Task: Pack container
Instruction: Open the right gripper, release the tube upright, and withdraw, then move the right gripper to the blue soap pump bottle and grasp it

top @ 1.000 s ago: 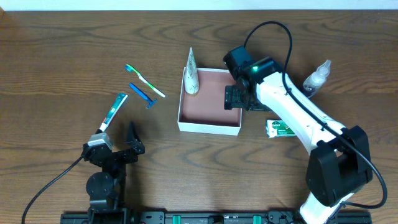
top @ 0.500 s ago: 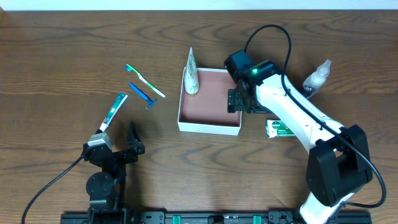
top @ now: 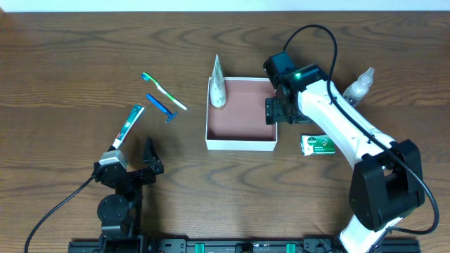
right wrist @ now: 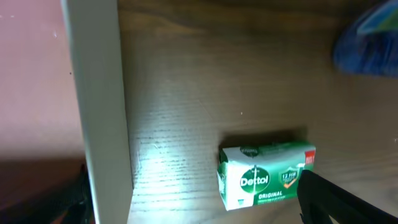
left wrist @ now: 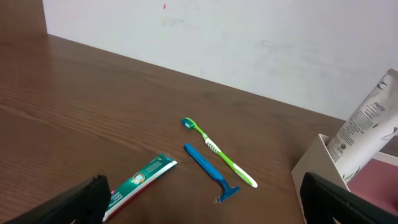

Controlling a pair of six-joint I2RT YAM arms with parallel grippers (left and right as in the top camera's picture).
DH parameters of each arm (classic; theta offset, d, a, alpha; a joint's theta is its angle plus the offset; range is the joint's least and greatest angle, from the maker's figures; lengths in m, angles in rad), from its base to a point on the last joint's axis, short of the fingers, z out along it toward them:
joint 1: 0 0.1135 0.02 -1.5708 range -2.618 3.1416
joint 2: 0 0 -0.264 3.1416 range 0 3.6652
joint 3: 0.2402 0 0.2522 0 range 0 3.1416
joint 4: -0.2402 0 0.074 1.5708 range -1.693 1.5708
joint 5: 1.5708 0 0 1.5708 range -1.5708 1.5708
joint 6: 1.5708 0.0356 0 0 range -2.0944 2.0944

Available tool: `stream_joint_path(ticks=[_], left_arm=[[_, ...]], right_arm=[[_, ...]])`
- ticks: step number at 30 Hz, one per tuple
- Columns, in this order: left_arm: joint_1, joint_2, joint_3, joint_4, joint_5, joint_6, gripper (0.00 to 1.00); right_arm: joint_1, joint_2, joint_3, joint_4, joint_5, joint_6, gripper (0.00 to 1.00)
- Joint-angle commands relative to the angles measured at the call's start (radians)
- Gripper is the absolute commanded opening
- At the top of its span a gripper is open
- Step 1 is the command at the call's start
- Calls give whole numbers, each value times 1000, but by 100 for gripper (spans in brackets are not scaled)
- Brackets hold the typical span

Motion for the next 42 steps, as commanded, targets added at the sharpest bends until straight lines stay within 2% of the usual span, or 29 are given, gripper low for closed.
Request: stream_joint_path(ticks=[1, 11, 16, 23, 34, 42], left_arm=[[5, 1, -21, -35, -16, 9, 98], [5, 1, -21, -35, -16, 9, 98], [5, 1, -21, -35, -16, 9, 98], [5, 1, -21, -35, -16, 9, 98], [5, 1, -21, -35, -16, 9, 98], [5, 1, -21, -35, -16, 9, 98]], right_arm=[[-8, 6, -8, 19, 20, -61, 99], [-7, -5, 54, 73, -47, -172, 99], [-6, -29, 202, 3, -132, -203, 99], [-33, -61, 383, -103, -133, -207, 99], [-275, -68, 400, -153, -92, -185, 99], [-491, -58, 396, -149, -111, -95, 99]])
